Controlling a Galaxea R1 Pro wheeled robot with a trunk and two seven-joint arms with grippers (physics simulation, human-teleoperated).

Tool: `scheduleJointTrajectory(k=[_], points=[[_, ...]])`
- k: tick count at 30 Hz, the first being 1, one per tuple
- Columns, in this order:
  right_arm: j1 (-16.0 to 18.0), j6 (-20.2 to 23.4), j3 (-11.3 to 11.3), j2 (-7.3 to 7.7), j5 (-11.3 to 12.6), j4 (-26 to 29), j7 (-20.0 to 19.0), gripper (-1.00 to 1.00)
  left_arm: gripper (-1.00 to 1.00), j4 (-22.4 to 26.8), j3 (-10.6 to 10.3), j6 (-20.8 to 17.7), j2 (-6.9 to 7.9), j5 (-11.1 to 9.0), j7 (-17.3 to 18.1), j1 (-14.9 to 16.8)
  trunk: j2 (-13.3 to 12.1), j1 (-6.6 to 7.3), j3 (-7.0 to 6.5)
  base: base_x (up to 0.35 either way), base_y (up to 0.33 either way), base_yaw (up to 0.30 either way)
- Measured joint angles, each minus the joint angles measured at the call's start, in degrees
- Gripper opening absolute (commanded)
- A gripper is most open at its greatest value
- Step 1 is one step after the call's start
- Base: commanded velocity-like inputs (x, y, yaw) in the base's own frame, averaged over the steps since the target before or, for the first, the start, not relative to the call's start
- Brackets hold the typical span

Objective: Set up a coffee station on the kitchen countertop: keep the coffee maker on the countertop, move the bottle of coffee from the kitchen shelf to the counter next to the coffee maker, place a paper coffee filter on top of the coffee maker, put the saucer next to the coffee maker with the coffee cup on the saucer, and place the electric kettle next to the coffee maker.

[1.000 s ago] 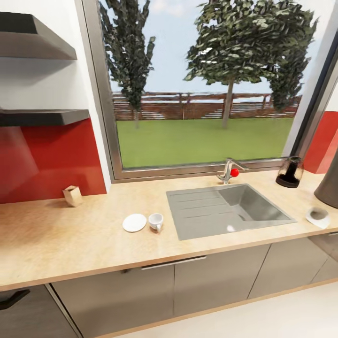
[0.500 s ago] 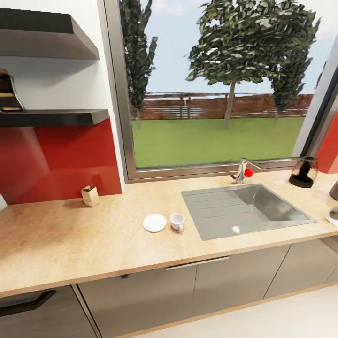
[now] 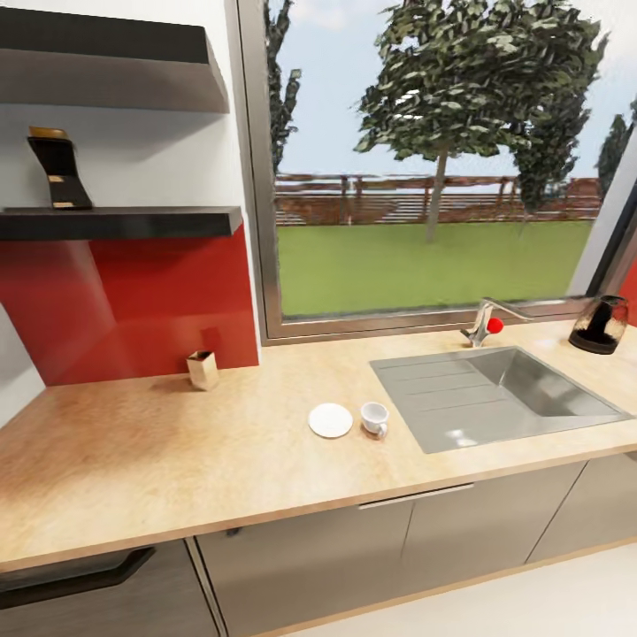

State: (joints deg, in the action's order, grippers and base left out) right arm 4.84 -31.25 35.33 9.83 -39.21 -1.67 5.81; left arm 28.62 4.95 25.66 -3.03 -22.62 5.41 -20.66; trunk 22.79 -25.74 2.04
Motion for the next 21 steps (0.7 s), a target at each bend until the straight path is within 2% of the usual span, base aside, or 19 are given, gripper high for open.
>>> scheduleJointTrajectory(k=[21], points=[[0.0, 0.0, 0.0, 0.06, 0.0, 0.0, 0.0, 1.00, 1.00, -0.4, 0.0, 0.3, 0.00, 0.1, 0.0, 0.0, 0.0, 0.00, 0.00, 0.000, 0.341, 0.000]])
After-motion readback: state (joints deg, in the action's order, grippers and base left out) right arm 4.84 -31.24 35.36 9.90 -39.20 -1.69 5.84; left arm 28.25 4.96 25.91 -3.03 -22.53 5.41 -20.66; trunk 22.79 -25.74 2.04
